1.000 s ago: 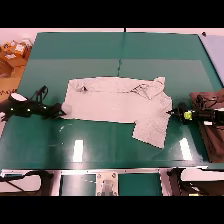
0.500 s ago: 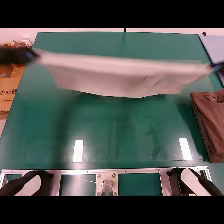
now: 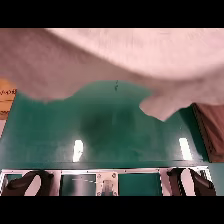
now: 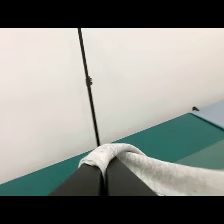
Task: Fold the shirts.
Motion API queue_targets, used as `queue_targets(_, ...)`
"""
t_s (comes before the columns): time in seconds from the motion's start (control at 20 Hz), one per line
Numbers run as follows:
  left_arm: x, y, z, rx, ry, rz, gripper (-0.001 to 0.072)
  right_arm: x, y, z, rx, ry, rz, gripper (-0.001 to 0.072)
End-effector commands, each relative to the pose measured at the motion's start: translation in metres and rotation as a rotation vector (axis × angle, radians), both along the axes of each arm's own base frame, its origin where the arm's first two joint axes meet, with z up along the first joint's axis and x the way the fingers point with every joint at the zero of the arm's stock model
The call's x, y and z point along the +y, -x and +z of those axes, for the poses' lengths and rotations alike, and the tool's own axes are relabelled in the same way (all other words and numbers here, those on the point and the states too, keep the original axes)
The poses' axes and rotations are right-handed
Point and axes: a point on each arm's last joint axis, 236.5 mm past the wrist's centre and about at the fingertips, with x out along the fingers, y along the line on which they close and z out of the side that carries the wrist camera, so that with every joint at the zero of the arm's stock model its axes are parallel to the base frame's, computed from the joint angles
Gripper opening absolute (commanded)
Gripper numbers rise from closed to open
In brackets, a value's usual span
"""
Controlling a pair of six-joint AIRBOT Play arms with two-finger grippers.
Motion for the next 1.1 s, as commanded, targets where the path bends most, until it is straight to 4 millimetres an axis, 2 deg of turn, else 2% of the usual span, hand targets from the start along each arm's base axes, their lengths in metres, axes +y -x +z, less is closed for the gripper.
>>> queue_targets(0.0, 0.009, -0.014, -0.016, 0.087, 0.028, 0.029, 0.0018, -0.009, -0.004, -0.003, 0.004, -0.025, -0.022, 0.0013)
queue_targets(0.1, 0.013, -0.054, -0.055, 0.237, 0.041, 0.000, 0.0018, -0.032, -0.038, -0.046, 0.119, -0.100, -0.021, 0.0013)
queue_targets(0.2, 0.012, -0.095, -0.104, 0.405, 0.081, -0.055, 0.0018, -0.056, -0.077, -0.108, 0.264, -0.210, -0.005, 0.0013)
queue_targets(0.3, 0.008, -0.137, -0.162, 0.568, 0.133, -0.122, 0.0018, -0.069, -0.116, -0.181, 0.405, -0.312, 0.055, 0.0013)
queue_targets(0.45, -0.014, -0.189, -0.272, 0.814, 0.165, -0.203, 0.0018, -0.080, -0.165, -0.294, 0.591, -0.423, 0.094, 0.0013)
queue_targets(0.6, -0.033, -0.233, -0.382, 1.004, 0.193, -0.202, 0.0018, -0.085, -0.210, -0.395, 0.753, -0.481, 0.075, 0.0013)
queue_targets(0.75, -0.022, -0.274, -0.461, 1.119, 0.261, -0.112, 0.0018, -0.096, -0.249, -0.480, 0.901, -0.557, 0.038, 0.0013)
queue_targets(0.85, -0.009, -0.301, -0.491, 1.103, 0.298, -0.028, 0.0017, -0.108, -0.272, -0.520, 0.968, -0.591, 0.017, 0.0013)
queue_targets(0.9, -0.002, -0.315, -0.493, 1.066, 0.324, 0.015, 0.0018, -0.113, -0.284, -0.532, 0.987, -0.599, 0.016, 0.0013)
queue_targets(0.95, 0.006, -0.328, -0.490, 1.018, 0.348, 0.055, 0.0018, -0.118, -0.297, -0.540, 0.995, -0.603, 0.015, 0.0013)
queue_targets(1.05, 0.019, -0.346, -0.476, 0.931, 0.354, 0.108, 0.0017, -0.124, -0.322, -0.544, 0.984, -0.610, 0.024, 0.0013)
